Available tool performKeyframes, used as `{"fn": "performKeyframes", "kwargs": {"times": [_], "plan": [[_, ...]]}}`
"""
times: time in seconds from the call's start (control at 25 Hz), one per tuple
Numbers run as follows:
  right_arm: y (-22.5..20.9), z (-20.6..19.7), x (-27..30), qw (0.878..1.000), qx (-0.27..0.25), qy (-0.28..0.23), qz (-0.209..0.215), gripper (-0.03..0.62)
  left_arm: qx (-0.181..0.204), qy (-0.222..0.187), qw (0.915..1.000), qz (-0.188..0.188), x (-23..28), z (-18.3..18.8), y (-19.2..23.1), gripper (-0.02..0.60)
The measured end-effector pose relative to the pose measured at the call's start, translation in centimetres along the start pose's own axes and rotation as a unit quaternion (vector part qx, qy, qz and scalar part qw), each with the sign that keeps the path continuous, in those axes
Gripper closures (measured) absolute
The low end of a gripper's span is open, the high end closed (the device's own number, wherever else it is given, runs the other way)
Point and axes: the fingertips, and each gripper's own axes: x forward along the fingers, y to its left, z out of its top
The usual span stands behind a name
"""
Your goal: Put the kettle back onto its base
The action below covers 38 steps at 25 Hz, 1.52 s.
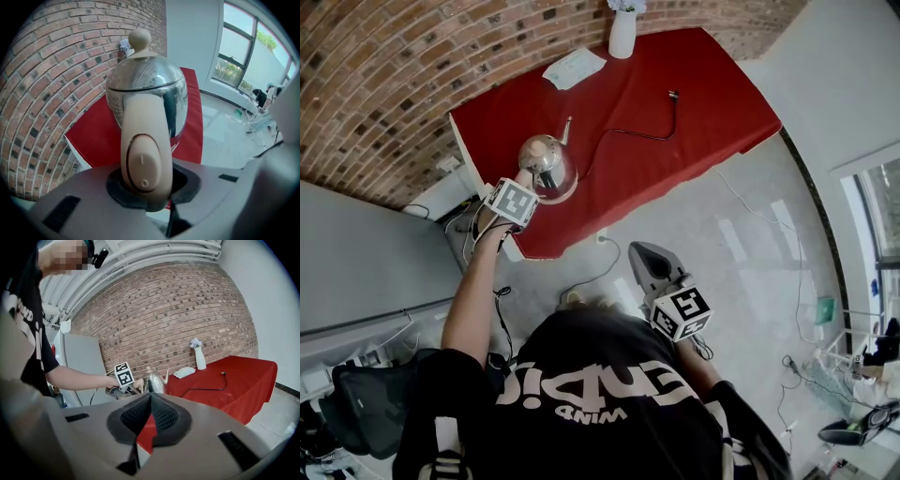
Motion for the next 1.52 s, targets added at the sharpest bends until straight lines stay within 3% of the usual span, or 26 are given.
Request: {"fn": "performKeyframes", "kwargs": {"times": [0.12,0.24,0.28,0.4,0.64,0.88,1.04,1.12,1.2,1.36,1.52], "plan": [[0.0,-0.1,-0.2,1.0,-0.001,0.001,0.002,0.572,-0.03,0.011,0.9991,-0.029,0.0,-1.0,-1.4,0.506],[0.1,-0.1,-0.3,1.0,-0.001,0.001,0.005,0.572,-0.066,0.031,0.9946,-0.075,0.0,-2.2,-3.3,0.443],[0.1,-0.1,-0.3,1.0,-0.001,0.001,0.006,0.572,-0.058,0.019,0.996,-0.065,-0.1,-1.9,-2.9,0.442],[0.2,-0.1,-0.4,1.0,-0.003,0.0,0.009,0.572,-0.006,-0.055,0.9984,0.013,-0.7,0.8,0.2,0.443],[0.5,-0.1,-0.7,1.0,-0.006,0.0,0.017,0.572,-0.029,-0.033,0.999,0.013,-2.5,-1.2,-0.3,0.44],[0.8,-0.2,-1.6,1.0,-0.009,-0.004,0.026,0.572,-0.047,-0.055,0.997,0.03,-5.2,-2.4,-0.7,0.433],[1.5,-0.4,-2.2,0.999,-0.012,-0.005,0.038,0.572,-0.057,-0.1,0.9922,0.048,-9.0,-2.1,-1.7,0.461],[2.1,-0.4,-2.6,0.999,-0.015,-0.005,0.045,0.572,-0.066,-0.136,0.9878,0.037,-11.1,-1.8,-3.4,0.555],[2.7,-0.4,-3.2,0.998,-0.018,-0.006,0.052,0.572,-0.074,-0.18,0.9808,0.018,-13.1,-1.4,-5.8,0.572],[3.9,-0.6,-4.4,0.998,-0.025,-0.008,0.063,0.572,-0.067,-0.281,0.9569,-0.031,-17.0,-0.5,-11.7,0.572],[5.3,-1.2,-5.9,0.997,-0.028,-0.011,0.073,0.572,-0.044,-0.345,0.9348,-0.072,-20.2,-1.3,-17.5,0.573]]}}
